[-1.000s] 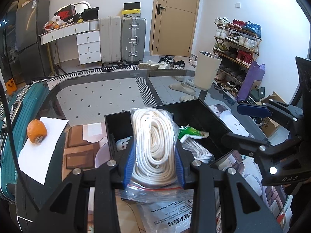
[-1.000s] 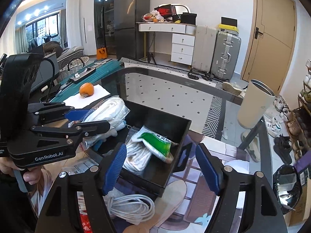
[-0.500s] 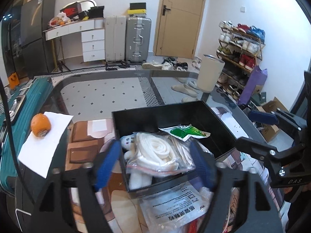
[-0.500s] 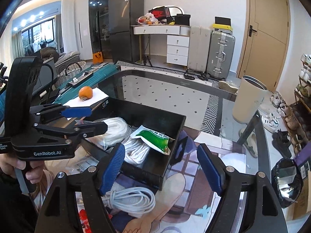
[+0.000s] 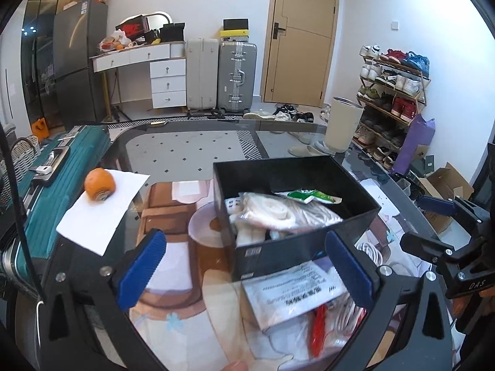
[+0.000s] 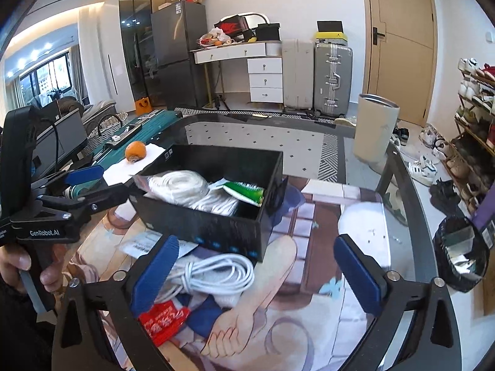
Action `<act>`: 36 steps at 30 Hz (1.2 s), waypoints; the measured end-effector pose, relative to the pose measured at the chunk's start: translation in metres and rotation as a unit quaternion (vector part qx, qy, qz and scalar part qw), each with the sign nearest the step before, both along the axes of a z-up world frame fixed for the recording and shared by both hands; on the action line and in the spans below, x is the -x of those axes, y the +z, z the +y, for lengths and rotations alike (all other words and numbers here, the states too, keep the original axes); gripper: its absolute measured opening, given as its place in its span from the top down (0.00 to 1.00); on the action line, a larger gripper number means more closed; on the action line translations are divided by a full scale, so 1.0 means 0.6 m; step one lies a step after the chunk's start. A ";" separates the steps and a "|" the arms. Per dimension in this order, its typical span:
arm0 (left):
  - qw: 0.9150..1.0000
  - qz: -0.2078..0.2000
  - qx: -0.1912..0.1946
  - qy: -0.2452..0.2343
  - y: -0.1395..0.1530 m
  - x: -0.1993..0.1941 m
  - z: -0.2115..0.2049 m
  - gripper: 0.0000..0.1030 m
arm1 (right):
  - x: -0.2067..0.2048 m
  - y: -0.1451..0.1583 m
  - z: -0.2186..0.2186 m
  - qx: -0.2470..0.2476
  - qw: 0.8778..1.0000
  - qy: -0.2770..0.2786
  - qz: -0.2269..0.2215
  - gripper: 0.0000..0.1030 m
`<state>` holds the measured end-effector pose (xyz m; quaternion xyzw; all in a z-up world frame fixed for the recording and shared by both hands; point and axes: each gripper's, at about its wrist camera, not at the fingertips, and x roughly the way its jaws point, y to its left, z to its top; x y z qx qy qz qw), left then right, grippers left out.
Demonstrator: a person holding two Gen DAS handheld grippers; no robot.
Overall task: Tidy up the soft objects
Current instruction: 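Withdraw both open tools from the box toward the remaining items, then grasp the red balloon glue packet with the right tool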
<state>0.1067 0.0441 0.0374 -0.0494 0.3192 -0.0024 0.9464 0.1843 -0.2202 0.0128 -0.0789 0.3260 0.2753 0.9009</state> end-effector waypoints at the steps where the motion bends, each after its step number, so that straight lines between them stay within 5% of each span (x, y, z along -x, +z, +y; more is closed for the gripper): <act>1: 1.000 0.000 -0.001 0.000 -0.001 0.004 0.000 0.00 | 0.006 -0.003 -0.002 -0.001 1.000 -0.001 0.000 0.01; 16: 0.999 0.017 -0.029 0.004 -0.037 0.057 -0.016 0.00 | 0.065 -0.048 0.010 -0.003 1.000 0.028 0.007 0.01; 36: 0.999 0.040 -0.034 0.005 -0.066 0.069 -0.025 0.00 | 0.079 -0.111 0.065 0.044 0.991 0.108 0.070 0.01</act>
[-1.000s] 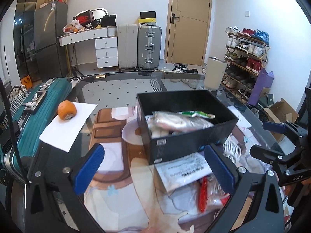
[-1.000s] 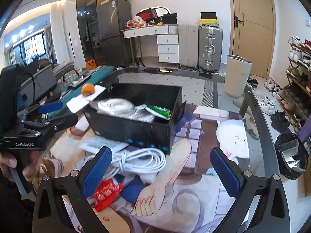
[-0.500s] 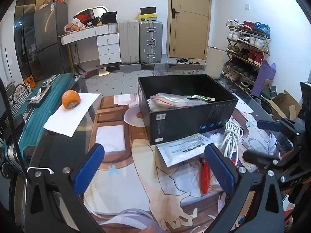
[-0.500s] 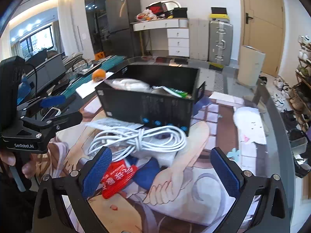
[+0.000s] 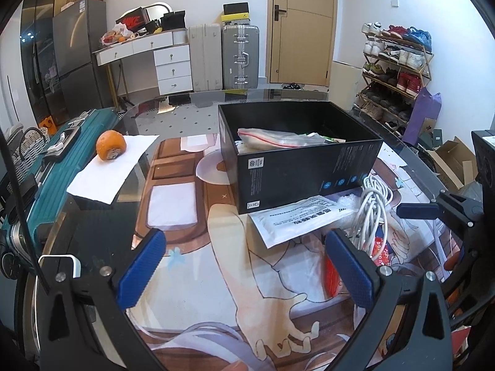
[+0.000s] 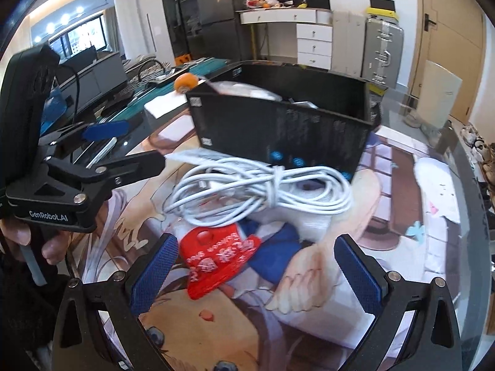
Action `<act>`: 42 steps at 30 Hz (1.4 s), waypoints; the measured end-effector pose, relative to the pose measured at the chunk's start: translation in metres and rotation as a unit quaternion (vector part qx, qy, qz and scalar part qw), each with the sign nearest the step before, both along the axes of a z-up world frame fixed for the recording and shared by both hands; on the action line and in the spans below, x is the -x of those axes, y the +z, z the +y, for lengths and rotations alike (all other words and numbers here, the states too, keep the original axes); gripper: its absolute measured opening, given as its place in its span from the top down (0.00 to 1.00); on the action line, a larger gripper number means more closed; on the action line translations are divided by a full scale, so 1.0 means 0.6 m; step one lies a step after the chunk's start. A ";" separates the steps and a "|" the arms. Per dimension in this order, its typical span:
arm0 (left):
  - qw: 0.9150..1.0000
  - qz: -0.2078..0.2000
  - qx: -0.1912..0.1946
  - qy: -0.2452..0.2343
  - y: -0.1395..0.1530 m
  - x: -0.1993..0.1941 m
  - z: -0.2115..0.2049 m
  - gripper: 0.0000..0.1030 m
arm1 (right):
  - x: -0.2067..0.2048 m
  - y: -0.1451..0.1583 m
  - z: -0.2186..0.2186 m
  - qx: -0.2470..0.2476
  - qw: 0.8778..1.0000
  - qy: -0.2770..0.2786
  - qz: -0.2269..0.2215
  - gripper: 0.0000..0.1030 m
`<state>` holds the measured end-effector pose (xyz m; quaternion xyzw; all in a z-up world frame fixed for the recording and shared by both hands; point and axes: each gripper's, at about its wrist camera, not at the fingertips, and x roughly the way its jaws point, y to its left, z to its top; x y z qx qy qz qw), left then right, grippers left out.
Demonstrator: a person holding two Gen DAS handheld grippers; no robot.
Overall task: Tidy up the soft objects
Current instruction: 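Grasp the red balloon glue packet with the right tool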
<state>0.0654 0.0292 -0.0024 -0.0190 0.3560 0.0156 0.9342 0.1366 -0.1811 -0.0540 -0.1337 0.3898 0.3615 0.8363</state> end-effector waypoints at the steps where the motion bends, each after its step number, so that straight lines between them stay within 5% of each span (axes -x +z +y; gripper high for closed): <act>1: 1.000 0.000 0.001 0.001 -0.001 0.000 0.001 0.00 | 0.002 -0.003 0.005 0.001 1.000 0.004 0.001 0.01; 18: 1.000 0.003 0.007 0.012 -0.007 0.003 0.016 0.00 | 0.013 -0.036 0.076 0.027 1.000 -0.005 0.013 0.03; 29: 1.000 0.003 0.005 0.008 -0.004 0.004 0.011 0.00 | 0.032 -0.028 0.079 0.019 0.999 0.036 0.010 0.53; 42: 1.000 -0.003 0.003 0.008 0.007 0.009 0.011 0.00 | 0.069 0.021 0.045 -0.008 0.996 0.087 -0.015 0.54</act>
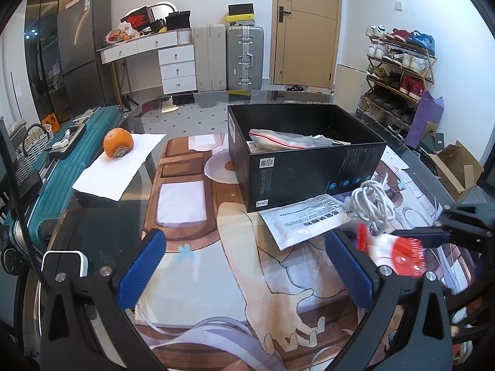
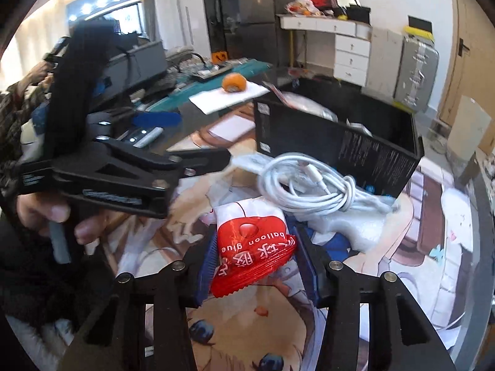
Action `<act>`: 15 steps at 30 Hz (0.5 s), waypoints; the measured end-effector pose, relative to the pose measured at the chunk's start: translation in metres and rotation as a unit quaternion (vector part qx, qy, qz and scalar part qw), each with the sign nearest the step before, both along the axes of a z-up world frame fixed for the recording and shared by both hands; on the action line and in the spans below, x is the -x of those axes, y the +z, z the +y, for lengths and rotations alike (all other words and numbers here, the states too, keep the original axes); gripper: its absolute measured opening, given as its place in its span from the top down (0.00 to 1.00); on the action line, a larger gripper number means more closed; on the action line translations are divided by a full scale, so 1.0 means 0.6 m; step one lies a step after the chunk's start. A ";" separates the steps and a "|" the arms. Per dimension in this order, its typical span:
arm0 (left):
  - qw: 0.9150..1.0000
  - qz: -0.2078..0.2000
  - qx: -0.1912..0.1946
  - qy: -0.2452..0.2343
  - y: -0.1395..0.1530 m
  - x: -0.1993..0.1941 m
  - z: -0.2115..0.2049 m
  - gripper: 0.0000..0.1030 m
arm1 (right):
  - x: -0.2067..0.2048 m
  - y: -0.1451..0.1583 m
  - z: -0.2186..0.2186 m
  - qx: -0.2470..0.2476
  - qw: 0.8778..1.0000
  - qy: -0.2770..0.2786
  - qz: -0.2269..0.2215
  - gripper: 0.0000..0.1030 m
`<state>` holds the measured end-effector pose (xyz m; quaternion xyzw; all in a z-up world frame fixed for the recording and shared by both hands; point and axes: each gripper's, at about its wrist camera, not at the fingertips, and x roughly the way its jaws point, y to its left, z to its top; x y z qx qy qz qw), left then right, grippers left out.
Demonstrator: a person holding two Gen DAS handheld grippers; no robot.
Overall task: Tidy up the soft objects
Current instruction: 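Grasp the red balloon glue packet with the right tool, then move the left tool to the white printed sachet and grasp it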
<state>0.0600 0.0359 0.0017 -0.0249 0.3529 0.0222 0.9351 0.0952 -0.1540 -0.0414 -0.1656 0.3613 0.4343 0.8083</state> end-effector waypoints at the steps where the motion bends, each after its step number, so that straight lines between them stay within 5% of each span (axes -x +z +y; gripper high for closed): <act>1: 1.000 0.000 0.000 0.000 0.000 0.000 0.000 0.00 | 0.003 0.005 -0.004 -0.004 1.000 0.006 -0.001 0.54; 15: 1.000 0.003 -0.002 -0.008 -0.001 0.001 -0.010 0.00 | 0.021 0.092 -0.079 -0.067 0.996 -0.005 -0.053 0.54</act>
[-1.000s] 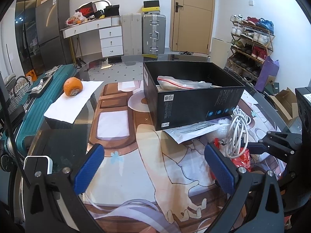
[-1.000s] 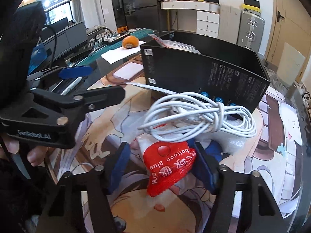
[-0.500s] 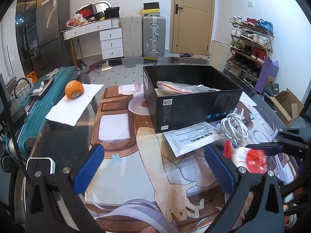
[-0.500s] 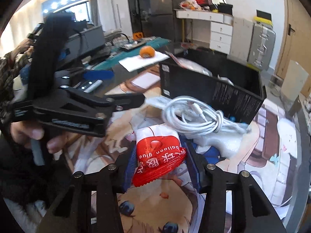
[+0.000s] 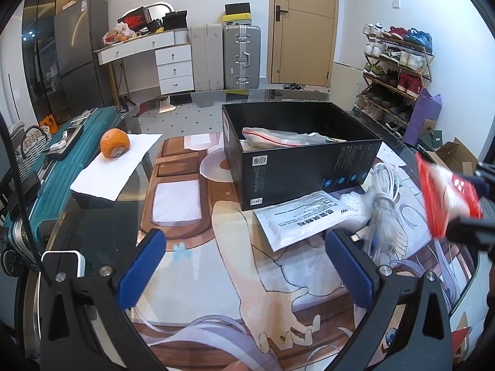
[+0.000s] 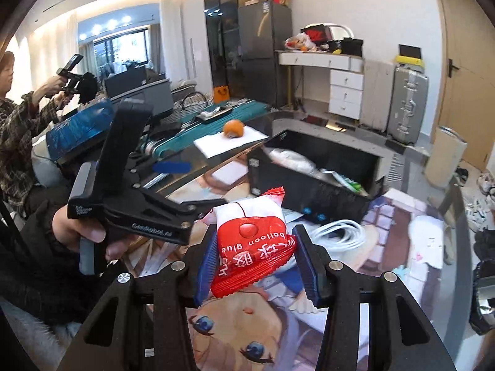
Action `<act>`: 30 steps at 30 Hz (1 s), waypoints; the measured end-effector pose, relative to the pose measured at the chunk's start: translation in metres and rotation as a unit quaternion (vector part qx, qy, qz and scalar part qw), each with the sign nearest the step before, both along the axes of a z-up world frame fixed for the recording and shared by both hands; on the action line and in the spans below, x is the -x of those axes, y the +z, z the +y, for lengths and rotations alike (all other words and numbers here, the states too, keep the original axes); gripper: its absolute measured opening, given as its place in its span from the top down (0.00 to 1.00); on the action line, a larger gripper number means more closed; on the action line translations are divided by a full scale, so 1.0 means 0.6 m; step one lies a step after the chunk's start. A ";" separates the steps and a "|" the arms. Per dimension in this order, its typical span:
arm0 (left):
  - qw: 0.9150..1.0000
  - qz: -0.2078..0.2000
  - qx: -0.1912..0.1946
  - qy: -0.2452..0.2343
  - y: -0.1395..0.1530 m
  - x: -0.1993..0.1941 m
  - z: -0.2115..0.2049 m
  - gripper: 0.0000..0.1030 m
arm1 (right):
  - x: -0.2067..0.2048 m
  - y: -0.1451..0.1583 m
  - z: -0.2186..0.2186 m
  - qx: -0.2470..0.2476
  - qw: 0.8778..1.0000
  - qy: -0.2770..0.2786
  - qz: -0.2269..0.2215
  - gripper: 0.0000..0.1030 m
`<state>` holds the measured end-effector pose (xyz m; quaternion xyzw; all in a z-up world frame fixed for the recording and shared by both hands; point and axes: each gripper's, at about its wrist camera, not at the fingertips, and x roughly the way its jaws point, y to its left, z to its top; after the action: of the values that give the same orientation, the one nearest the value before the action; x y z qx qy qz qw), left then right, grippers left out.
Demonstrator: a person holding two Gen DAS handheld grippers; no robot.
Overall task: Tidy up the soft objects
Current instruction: 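Move the left tool to the white printed sachet and grasp it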
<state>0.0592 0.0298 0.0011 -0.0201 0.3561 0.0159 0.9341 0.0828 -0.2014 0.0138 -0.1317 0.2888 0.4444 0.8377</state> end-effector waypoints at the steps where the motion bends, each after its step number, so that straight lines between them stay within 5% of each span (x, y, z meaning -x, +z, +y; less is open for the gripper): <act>1: 1.000 0.001 0.000 -0.001 -0.001 -0.001 -0.002 0.00 | -0.002 0.004 -0.006 -0.002 1.000 -0.007 -0.004 0.54; 9: 1.000 0.012 0.010 -0.020 -0.008 -0.020 -0.020 0.00 | -0.041 -0.002 -0.021 -0.003 0.997 -0.071 -0.001 0.54; 20: 0.995 0.054 0.074 -0.036 -0.029 -0.080 -0.042 0.00 | -0.062 -0.014 -0.034 -0.009 0.996 -0.093 0.008 0.54; 30: 0.994 0.081 0.069 -0.015 -0.048 -0.104 -0.052 0.00 | -0.077 -0.030 -0.041 -0.009 0.995 -0.100 0.023 0.54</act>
<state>0.1213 -0.0012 -0.0277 -0.0782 0.4309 -0.0214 0.8988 0.1293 -0.2258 -0.0043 -0.0848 0.3157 0.3634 0.8724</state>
